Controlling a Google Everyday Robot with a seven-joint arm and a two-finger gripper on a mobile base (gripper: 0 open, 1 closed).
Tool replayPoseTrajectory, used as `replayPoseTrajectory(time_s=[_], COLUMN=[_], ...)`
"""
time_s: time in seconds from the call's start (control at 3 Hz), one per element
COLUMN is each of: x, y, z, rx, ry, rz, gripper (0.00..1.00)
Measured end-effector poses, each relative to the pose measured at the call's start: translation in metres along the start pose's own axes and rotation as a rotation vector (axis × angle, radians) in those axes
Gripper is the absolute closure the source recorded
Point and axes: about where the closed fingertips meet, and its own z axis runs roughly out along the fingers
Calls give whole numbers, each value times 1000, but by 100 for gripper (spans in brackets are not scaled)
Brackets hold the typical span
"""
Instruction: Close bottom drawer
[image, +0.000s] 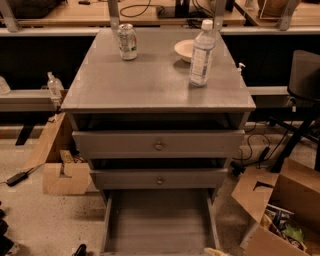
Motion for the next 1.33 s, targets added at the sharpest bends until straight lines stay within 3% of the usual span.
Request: replayPoseTrajectory(time_s=[0.33, 0.67, 1.0, 1.33], x=[37, 68, 66, 73], y=[15, 31, 28, 30], z=[27, 49, 51, 64], rx=[-17, -49, -46, -60], ry=[-7, 58, 60, 57], rz=[9, 8, 0, -2], gripper=[64, 88, 100, 100])
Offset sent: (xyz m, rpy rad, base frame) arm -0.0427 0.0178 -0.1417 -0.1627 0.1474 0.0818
